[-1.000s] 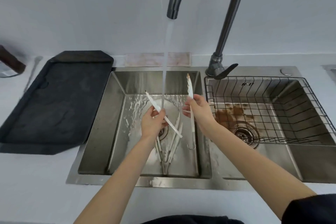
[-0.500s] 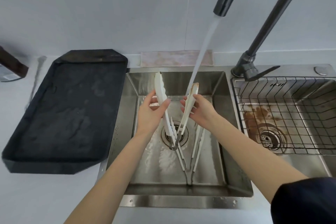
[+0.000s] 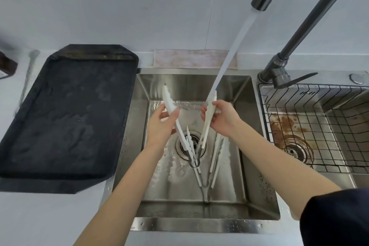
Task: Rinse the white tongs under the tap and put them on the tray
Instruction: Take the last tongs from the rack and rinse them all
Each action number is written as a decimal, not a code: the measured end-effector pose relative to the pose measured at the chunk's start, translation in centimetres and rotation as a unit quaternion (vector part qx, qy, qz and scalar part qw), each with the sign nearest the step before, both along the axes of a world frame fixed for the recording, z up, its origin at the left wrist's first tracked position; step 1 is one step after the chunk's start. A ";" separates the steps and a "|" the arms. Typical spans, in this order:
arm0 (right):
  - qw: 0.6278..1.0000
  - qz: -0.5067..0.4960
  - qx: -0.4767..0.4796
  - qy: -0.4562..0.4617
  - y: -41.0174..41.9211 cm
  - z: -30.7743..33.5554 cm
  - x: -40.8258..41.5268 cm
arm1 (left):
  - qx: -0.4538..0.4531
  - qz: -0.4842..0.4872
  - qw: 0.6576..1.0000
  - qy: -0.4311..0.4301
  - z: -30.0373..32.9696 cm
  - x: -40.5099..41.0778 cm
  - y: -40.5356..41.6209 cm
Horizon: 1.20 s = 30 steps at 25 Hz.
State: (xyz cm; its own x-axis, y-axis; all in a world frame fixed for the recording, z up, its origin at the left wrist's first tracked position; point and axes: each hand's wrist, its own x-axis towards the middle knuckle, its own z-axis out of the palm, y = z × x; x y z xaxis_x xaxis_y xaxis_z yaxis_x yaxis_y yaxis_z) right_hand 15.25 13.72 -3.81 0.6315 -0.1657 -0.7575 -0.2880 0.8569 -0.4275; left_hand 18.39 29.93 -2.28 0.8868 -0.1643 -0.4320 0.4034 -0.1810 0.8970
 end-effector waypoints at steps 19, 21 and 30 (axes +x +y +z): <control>0.996 0.043 -0.069 -0.037 -0.6 3.3 1.8 | -0.153 -0.055 0.952 0.258 -3.7 -1.0 -1.5; 0.994 0.044 -0.078 -0.056 -1.0 3.9 1.5 | -0.166 -0.076 0.944 0.273 -3.5 -0.7 -2.5; 0.955 0.098 -0.252 -0.125 -3.7 6.7 -0.5 | -0.193 -0.104 0.926 0.308 -2.3 -0.3 -6.4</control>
